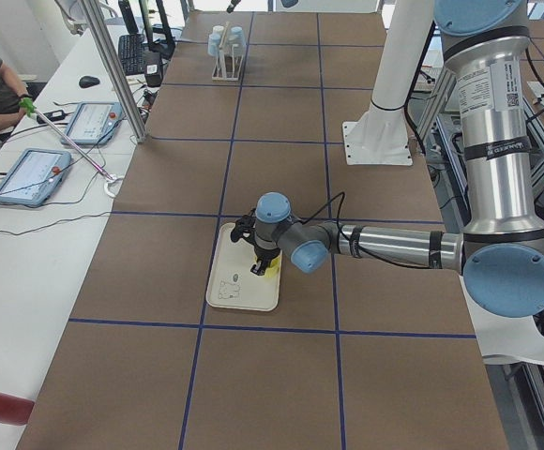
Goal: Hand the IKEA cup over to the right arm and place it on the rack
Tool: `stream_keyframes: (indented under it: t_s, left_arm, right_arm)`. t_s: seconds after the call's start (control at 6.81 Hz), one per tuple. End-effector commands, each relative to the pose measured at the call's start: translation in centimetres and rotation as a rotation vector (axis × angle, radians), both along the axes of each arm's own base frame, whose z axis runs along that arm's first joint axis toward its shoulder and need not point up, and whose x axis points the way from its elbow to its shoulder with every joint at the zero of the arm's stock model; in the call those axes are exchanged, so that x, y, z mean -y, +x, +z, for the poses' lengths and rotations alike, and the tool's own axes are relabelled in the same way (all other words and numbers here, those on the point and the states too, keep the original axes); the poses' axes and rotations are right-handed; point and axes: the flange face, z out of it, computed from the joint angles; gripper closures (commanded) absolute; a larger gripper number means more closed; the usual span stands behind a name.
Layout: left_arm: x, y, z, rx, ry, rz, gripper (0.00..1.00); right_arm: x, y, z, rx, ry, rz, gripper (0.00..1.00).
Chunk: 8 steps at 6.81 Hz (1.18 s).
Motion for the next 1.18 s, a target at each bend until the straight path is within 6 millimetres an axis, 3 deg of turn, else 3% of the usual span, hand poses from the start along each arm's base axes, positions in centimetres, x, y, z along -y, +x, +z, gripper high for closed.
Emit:
stream_keyframes:
  t_s: [0.0, 0.15, 0.29, 0.59, 0.73, 0.88, 1.03]
  left_arm:
    - [-0.1, 0.0, 0.2, 0.003, -0.002, 0.001, 0.70]
    - [-0.1, 0.0, 0.2, 0.003, -0.002, 0.001, 0.78]
    - [-0.2, 0.0, 0.1, 0.003, 0.000, 0.000, 1.00]
    - [-1.3, -1.7, -1.7, -0.009, 0.019, -0.023, 1.00]
    - [-1.8, -4.4, -2.7, 0.008, -0.009, -0.073, 1.00]
    - [0.0, -8.7, -4.0, 0.022, -0.031, -0.182, 1.00]
    - [2.8, -10.4, -6.1, 0.028, -0.011, -0.248, 1.00]
  right_arm:
    - [0.0, 0.0, 0.2, 0.000, -0.004, 0.000, 0.00]
    - [0.1, 0.0, 0.3, -0.003, -0.006, 0.001, 0.00]
    - [0.1, 0.0, 0.4, -0.002, -0.008, 0.002, 0.00]
    - [0.1, 0.0, 0.2, -0.001, -0.005, 0.002, 0.00]
    - [0.1, -0.1, 0.2, -0.001, -0.005, 0.000, 0.00]
    - [0.1, 0.0, 0.1, 0.000, -0.004, 0.000, 0.00]
    - [0.0, 0.0, 0.0, 0.002, -0.002, -0.001, 0.00]
